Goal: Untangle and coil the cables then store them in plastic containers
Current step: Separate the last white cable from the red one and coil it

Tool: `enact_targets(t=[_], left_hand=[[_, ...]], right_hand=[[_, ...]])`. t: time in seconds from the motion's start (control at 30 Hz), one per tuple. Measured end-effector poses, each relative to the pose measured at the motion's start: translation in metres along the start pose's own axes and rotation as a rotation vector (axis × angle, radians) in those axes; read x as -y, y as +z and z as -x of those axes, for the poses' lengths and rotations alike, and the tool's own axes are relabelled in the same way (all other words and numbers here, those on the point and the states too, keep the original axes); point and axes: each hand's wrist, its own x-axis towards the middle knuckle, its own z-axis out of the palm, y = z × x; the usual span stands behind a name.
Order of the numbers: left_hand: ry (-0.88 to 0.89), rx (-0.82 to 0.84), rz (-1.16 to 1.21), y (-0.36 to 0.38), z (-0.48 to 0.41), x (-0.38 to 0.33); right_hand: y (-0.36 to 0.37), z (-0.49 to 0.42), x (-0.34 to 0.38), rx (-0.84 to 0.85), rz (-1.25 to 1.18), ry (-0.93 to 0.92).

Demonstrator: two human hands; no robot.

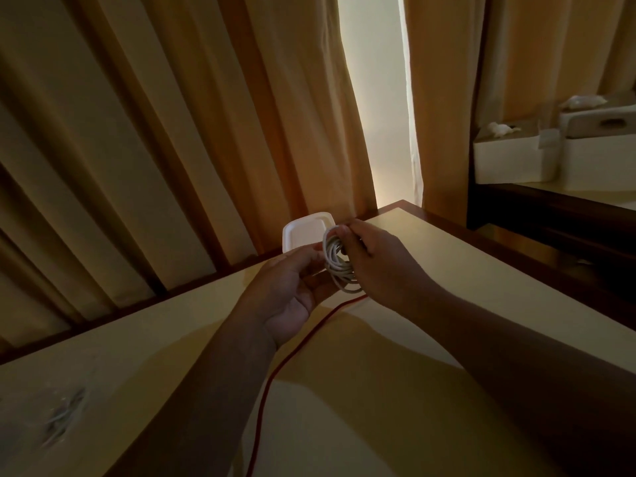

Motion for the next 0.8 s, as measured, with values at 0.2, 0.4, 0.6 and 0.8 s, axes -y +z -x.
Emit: enact_targets(t=[0.2, 0.4, 0.6, 0.8], left_hand=[[0.026, 0.09, -0.033, 0.001, 0.005, -0.004], [0.127, 0.012, -0.152, 0.003, 0.004, 0.002], [0.118, 0.009, 0.085, 0.003, 0.003, 0.006], [0.101, 0.032, -0.088, -0.002, 0.002, 0.006]], right_hand=[[-0.007, -0.002, -0.003, -0.037, 0.142, -0.15], [-0.009, -0.002, -0.001, -0.004, 0.131, -0.219], [-0.015, 0.0, 0.007, 0.044, -0.057, -0.197], [-0.019, 0.0, 0.008, 0.07, -0.051, -0.256]])
